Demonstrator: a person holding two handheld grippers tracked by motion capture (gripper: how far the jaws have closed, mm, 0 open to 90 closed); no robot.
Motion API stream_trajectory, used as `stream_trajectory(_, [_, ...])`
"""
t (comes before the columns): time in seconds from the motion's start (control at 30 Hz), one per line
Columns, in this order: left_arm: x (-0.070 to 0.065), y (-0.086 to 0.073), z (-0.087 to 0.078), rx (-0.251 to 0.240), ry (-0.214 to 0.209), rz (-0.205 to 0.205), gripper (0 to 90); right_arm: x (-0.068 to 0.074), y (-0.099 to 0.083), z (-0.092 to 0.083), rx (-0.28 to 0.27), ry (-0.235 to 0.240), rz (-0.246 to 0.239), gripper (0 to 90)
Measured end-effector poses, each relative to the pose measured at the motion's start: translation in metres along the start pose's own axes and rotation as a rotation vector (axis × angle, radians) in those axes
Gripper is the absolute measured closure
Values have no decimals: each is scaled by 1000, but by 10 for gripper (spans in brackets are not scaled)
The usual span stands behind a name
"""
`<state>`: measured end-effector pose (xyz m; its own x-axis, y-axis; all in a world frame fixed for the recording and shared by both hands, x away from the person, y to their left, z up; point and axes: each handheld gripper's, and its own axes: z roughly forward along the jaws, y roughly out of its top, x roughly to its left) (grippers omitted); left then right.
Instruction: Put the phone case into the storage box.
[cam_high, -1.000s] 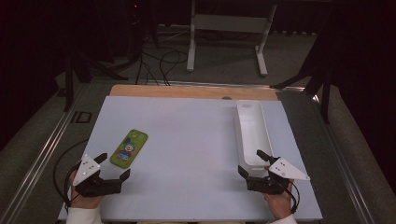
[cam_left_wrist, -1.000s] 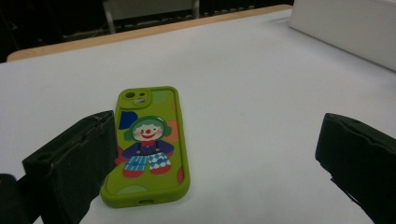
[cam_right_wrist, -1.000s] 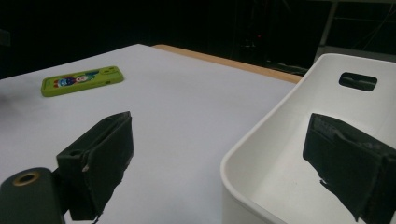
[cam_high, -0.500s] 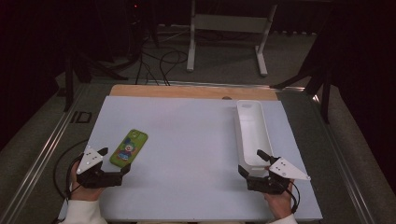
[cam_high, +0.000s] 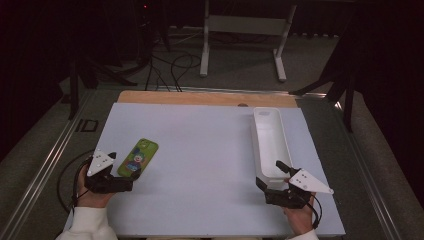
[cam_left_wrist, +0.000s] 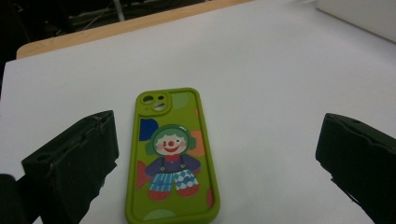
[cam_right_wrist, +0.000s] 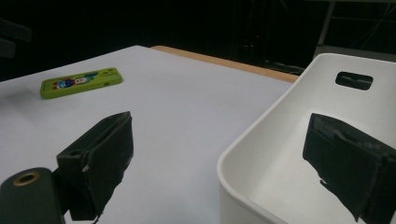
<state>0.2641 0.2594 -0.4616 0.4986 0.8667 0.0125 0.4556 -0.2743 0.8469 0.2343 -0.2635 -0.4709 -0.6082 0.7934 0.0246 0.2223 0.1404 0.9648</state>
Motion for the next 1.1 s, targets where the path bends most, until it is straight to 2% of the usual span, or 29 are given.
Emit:
stream_trajectory(0.13, [4,3,5,24,17,5,0,0,0,0,0,-1,0,85])
stream_trajectory(0.67, [17,8,17,84,25,-2,0,0,0,0,1,-1,1,86])
stream_trajectory(0.8, [18,11,20,98,33,15,0,0,0,0,1,-1,2,86])
stream_trajectory(1.1, [22,12,27,133,38,12,0,0,1,0,-3,-1,2,86])
